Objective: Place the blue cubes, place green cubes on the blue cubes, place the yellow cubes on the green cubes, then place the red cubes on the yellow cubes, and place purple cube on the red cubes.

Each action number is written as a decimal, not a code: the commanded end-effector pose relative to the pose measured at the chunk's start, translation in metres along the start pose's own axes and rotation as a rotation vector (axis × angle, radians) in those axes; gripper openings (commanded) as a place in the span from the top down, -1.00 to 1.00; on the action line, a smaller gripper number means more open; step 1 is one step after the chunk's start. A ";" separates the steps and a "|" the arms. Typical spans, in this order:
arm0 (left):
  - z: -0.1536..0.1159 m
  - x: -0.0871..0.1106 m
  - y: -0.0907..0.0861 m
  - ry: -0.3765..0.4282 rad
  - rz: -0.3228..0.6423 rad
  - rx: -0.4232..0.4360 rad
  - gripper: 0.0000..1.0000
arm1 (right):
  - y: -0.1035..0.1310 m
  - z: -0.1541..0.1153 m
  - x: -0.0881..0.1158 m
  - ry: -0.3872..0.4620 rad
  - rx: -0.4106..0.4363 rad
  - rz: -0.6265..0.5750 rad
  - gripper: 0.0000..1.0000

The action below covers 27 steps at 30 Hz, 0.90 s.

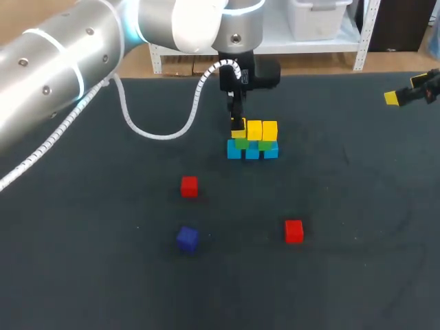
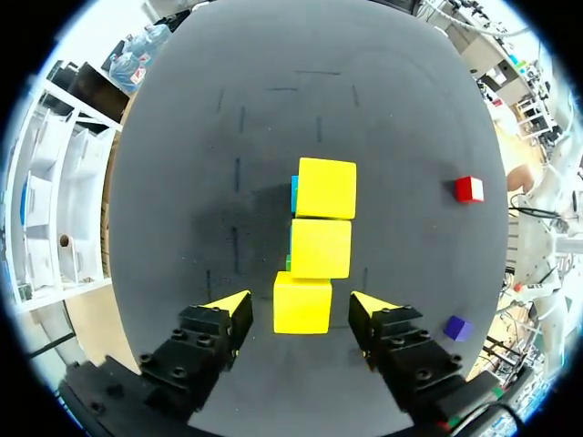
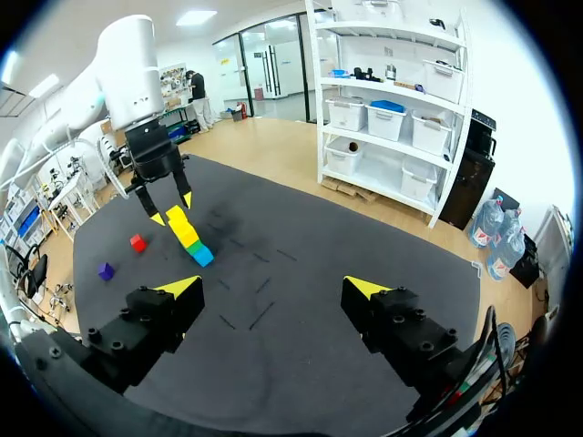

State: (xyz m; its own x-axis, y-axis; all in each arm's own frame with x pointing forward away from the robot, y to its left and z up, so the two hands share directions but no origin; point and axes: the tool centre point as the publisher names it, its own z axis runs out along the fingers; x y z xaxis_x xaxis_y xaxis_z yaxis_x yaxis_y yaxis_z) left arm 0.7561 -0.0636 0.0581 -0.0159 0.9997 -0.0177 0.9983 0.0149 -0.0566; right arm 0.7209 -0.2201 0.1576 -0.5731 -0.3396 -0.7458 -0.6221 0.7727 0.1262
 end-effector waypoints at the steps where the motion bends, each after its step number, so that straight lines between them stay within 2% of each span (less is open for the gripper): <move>1: -0.001 -0.002 0.004 0.001 -0.001 0.006 -0.22 | -0.001 0.001 0.000 -0.002 -0.004 -0.001 -1.00; 9: 0.000 -0.002 0.003 0.000 0.001 0.008 -0.13 | -0.001 0.001 0.000 -0.002 -0.004 -0.001 -1.00; 11: -0.001 -0.002 0.003 -0.001 0.000 0.007 0.00 | -0.001 0.001 0.000 -0.002 -0.004 -0.001 -1.00; 13: -0.001 -0.003 0.003 -0.002 0.001 0.008 0.00 | -0.001 0.001 0.000 -0.002 -0.004 -0.001 -1.00; 15: -0.001 -0.003 0.003 -0.001 0.002 0.009 0.22 | -0.001 0.001 0.000 -0.002 -0.004 -0.001 -1.00; 16: -0.001 -0.003 0.003 0.000 0.001 0.009 0.15 | -0.001 0.001 0.000 -0.002 -0.004 -0.001 -1.00; 18: -0.001 -0.003 0.003 0.001 0.001 0.011 -0.49 | -0.001 0.001 0.000 -0.002 -0.004 -0.001 -1.00; 20: -0.001 -0.002 0.003 0.000 -0.001 0.012 -0.55 | -0.001 0.001 0.000 -0.002 -0.004 -0.001 -1.00; 23: -0.001 -0.002 0.002 -0.001 -0.001 0.012 -0.47 | -0.001 0.001 0.000 -0.002 -0.004 -0.001 -1.00; 24: -0.001 -0.002 0.002 -0.002 -0.002 0.013 -0.64 | -0.001 0.001 0.000 -0.002 -0.004 -0.001 -1.00; 25: -0.001 -0.002 0.002 -0.001 -0.002 0.015 -1.00 | -0.001 0.001 0.000 -0.002 -0.004 -0.001 -1.00; 27: -0.003 -0.002 0.001 -0.007 -0.006 0.022 -1.00 | -0.001 0.001 0.000 -0.002 -0.004 -0.001 -1.00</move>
State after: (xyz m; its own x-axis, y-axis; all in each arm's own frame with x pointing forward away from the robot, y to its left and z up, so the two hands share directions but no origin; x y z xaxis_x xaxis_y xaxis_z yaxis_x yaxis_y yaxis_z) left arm 0.7537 -0.0654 0.0588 -0.0209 0.9994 -0.0261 0.9975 0.0191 -0.0674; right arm 0.7209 -0.2201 0.1576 -0.5731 -0.3396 -0.7458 -0.6221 0.7727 0.1262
